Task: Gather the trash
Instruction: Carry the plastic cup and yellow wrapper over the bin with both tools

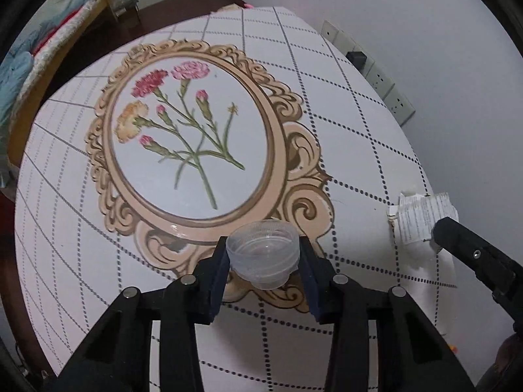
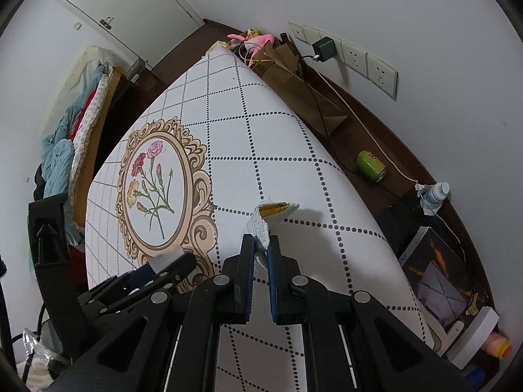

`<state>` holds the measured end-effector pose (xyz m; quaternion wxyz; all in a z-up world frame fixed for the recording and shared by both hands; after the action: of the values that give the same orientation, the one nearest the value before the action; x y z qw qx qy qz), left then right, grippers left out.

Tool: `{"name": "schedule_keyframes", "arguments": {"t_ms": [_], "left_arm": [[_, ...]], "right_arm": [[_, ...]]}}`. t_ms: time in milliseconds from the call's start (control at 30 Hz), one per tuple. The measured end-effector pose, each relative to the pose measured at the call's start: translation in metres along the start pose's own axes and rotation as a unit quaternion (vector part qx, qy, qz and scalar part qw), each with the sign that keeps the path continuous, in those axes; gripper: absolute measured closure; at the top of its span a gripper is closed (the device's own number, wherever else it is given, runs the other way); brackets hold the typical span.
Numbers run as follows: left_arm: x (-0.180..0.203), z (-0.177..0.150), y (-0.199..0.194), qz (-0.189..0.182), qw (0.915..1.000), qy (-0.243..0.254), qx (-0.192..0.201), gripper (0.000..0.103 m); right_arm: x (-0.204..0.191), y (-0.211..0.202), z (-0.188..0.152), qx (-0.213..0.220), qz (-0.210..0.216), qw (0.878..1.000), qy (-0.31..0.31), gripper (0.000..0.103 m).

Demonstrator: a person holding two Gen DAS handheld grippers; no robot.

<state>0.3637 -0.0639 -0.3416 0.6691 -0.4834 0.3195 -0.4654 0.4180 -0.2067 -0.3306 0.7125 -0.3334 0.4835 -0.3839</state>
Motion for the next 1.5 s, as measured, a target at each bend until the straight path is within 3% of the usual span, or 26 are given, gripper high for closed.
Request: {"name": "schedule_keyframes", "arguments": {"t_ms": [433,567,967,1133,1267,1367,1500], "left_arm": [[-0.029,-0.006,-0.053,0.026,0.9980,-0.016,0.055,0.066],[-0.048,-0.007,-0.069,0.031,0.9966,-0.033,0.069,0.066],[-0.135,-0.028,-0.140,0.061,0.9871,-0.087,0.120,0.066],[-0.207,-0.039,-0.183,0.082,0.9774,-0.125,0.149,0.066],[-0.276,-0.059,-0.215,0.100,0.9679,-0.161,0.165,0.066],[-0.345,-0.086,-0.234,0.116,0.9580,-0.200,0.169,0.066],[-0.433,-0.133,-0.232,0.137,0.9454,-0.254,0.152,0.066]], "right_arm": [[-0.026,-0.018,-0.002,0.015,0.003,0.999,-0.036,0.097],[-0.044,-0.029,-0.005,0.017,0.021,0.998,-0.051,0.097],[-0.113,-0.068,-0.024,0.027,0.067,0.991,-0.109,0.097],[-0.183,-0.072,-0.039,0.022,0.099,0.983,-0.155,0.097],[-0.263,-0.067,-0.064,0.009,0.136,0.970,-0.202,0.097],[-0.337,-0.052,-0.096,-0.015,0.169,0.956,-0.241,0.097],[-0.423,-0.014,-0.150,-0.063,0.198,0.935,-0.285,0.097]]}}
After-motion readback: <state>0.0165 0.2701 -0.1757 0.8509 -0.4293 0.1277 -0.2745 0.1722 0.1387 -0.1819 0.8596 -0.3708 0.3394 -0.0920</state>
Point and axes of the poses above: each gripper's, at about its wrist camera, not at the fingertips, and y roughly the way its jaws point, x to its right, z to its top, the point moved 4 cm from there along y, roughly the way its jaws point, and after that the axes turned 1 degree about y, right-handed, at the moved point
